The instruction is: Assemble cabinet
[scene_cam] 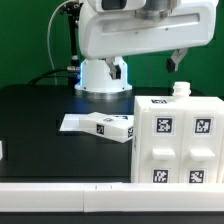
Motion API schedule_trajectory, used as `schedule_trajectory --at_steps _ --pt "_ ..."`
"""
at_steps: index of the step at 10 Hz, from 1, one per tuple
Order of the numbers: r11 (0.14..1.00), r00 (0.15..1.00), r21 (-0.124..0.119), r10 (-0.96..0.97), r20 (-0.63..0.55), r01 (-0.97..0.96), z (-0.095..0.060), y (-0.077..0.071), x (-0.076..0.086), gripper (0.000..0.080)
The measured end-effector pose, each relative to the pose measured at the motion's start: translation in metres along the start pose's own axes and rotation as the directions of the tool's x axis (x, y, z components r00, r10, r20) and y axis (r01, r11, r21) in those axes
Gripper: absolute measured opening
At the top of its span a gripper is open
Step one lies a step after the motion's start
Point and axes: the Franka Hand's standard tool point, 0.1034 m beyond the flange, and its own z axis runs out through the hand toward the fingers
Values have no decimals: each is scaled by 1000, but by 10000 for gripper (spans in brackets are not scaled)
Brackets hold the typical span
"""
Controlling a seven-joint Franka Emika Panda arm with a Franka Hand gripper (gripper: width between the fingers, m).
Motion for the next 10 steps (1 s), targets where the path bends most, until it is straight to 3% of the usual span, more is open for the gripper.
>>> schedule_trajectory --at_steps 2,7,10 --pt "998 997 -28 -56 -50 55 31 4 -6 797" --pt "997 996 -34 -65 -61 63 36 5 -6 797" --pt "981 977 -73 -186 -109 178 72 10 -29 797"
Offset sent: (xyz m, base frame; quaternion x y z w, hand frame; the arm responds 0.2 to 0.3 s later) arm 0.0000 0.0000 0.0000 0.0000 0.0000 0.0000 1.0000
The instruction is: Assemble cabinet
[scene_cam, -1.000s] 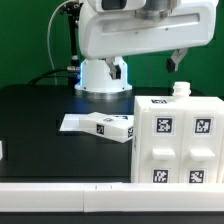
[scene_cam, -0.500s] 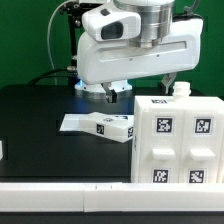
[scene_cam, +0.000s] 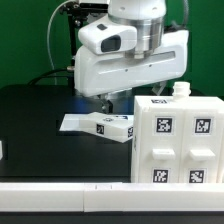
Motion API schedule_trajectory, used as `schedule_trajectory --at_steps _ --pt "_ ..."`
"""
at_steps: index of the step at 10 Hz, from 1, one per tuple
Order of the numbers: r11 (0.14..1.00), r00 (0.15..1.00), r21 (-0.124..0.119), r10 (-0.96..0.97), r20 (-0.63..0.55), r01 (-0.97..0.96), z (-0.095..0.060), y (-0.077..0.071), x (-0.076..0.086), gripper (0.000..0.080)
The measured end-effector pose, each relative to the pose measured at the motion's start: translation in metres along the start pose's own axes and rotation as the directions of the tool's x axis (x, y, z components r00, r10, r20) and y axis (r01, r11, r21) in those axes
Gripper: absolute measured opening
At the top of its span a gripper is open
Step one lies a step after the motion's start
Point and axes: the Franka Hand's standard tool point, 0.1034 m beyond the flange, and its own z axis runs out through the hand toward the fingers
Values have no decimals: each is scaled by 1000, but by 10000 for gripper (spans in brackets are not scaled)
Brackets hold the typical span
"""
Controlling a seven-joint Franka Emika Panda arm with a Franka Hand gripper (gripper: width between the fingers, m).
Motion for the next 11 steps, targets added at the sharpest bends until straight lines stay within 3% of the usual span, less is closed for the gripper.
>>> schedule_trajectory --at_steps 1,2,5,6,9,11 --pt "1000 1000 -11 8 -20 -8 7 -4 -8 797" --pt "998 997 -2 60 -42 -61 9 -4 -12 797" --pt "998 998 -5 55 -39 -55 10 -3 -13 797" --pt "1000 998 -19 1 -62 -2 12 -2 -18 797" --pt "982 978 -104 -168 -123 156 43 1 -58 797" --pt "985 981 -94 -158 -115 148 41 0 -55 797"
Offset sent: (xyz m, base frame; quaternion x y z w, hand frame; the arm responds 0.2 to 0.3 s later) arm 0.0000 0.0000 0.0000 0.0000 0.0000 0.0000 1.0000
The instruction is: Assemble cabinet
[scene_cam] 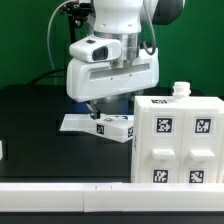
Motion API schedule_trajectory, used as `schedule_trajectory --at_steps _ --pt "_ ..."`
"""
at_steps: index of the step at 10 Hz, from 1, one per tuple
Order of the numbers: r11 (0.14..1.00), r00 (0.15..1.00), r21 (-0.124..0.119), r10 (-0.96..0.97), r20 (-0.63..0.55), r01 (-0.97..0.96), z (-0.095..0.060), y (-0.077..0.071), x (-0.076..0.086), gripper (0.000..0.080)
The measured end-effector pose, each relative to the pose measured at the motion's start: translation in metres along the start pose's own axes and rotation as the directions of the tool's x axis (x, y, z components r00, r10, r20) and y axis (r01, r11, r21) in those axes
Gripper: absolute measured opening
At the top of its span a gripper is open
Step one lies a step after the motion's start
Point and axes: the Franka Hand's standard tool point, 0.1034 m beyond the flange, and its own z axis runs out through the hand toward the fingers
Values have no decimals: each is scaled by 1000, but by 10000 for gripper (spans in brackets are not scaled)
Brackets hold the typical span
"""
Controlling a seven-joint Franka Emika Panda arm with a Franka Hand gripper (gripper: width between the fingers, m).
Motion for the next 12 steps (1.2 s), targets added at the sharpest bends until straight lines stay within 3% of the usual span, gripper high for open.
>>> schedule_trajectory --at_steps 2,3,5,7,11,12 --pt "1000 1000 1 -1 2 1 1 -1 -1 797" --pt "997 998 -18 -69 -9 68 3 -2 -3 797" --pt "980 981 -53 -191 -17 190 19 -3 -26 797" --pt "981 982 -61 -187 -3 187 37 1 -38 797" --pt "982 984 -63 -178 1 177 46 0 -31 797" --pt "982 984 -63 -177 2 177 46 0 -32 666"
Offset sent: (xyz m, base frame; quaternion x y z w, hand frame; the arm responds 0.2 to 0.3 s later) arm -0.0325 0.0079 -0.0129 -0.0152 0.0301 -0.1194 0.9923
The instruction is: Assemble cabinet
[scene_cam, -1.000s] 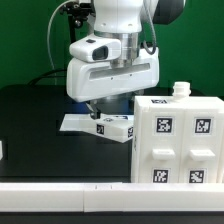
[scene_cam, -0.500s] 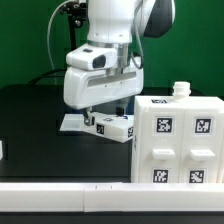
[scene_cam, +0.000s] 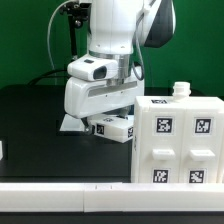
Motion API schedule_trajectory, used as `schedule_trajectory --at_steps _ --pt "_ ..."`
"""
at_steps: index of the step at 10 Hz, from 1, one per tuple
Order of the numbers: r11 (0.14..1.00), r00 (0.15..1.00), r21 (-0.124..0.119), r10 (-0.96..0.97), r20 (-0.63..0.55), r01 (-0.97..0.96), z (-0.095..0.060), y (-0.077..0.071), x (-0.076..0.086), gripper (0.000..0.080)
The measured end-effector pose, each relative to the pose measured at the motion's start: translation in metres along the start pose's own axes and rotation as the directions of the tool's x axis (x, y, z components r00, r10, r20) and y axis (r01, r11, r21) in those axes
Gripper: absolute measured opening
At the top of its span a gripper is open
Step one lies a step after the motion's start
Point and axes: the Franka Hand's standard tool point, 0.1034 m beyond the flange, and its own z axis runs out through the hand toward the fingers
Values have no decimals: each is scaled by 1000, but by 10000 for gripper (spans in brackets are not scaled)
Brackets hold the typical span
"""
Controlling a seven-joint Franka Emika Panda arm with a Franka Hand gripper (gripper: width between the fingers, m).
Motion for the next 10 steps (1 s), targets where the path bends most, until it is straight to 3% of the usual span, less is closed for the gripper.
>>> schedule_trajectory --at_steps 1,2,3,6,7,8,9,10 --pt "1000 1000 0 0 0 0 0 0 0 666" --pt "1000 1000 1 0 1 0 0 0 0 538" --pt "1000 1000 4 14 1 -14 -2 0 1 542" --pt "995 996 36 94 -4 -93 -53 4 24 542" --pt "992 994 58 107 11 -108 -74 6 30 542" --pt "992 993 57 114 3 -114 -93 9 39 542" --pt "993 994 44 109 11 -109 -93 6 40 544" --pt "993 994 48 106 18 -107 -89 6 37 544"
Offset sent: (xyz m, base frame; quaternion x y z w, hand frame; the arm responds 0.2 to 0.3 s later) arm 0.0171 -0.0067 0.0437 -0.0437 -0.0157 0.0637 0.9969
